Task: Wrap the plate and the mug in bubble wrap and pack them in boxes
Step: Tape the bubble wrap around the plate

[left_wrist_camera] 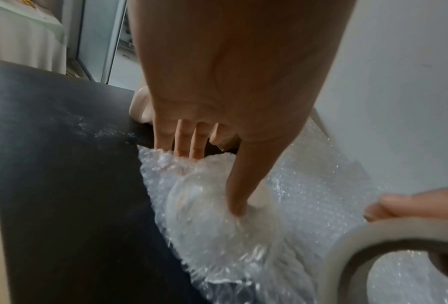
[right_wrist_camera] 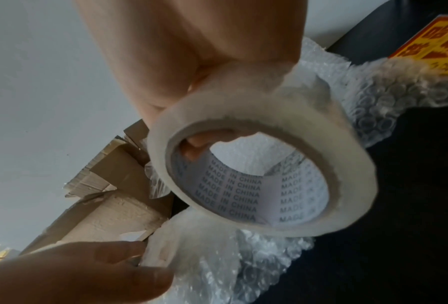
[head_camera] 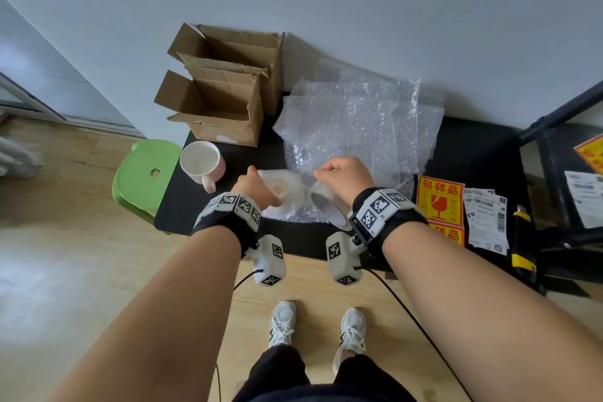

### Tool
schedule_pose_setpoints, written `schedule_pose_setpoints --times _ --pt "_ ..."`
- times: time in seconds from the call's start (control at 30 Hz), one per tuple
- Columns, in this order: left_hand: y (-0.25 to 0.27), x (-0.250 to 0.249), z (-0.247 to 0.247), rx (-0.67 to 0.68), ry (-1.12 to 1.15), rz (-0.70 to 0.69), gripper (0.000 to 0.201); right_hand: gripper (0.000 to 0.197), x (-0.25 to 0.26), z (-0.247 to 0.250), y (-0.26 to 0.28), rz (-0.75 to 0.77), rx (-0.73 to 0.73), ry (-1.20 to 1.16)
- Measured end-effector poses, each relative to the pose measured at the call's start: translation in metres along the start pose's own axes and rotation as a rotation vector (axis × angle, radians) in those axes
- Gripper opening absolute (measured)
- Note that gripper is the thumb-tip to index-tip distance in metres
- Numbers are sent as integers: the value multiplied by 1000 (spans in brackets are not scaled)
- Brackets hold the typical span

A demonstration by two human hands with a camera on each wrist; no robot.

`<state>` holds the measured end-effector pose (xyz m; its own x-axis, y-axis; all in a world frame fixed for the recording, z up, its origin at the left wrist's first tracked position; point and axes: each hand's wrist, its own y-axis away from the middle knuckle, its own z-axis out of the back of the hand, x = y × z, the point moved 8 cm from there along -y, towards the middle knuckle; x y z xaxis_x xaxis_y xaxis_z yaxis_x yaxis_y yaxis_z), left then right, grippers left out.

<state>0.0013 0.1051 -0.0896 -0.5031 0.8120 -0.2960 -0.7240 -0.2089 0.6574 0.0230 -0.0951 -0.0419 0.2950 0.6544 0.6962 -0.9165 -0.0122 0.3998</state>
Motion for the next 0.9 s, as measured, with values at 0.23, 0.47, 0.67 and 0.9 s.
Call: schedule_pose_setpoints --times 0.23,0.47,0.67,0.9 --pt "-4 5 -3 21 30 0 94 20 3 -17 -2 4 27 12" --pt "-6 14 -1 14 144 -18 83 16 -4 -21 -1 3 17 -23" --pt "-4 13 -1 -7 157 -33 95 14 -11 -22 -2 8 -19 -48" --pt "8 0 -2 -16 404 -127 107 12 -14 -20 0 11 -27 -75"
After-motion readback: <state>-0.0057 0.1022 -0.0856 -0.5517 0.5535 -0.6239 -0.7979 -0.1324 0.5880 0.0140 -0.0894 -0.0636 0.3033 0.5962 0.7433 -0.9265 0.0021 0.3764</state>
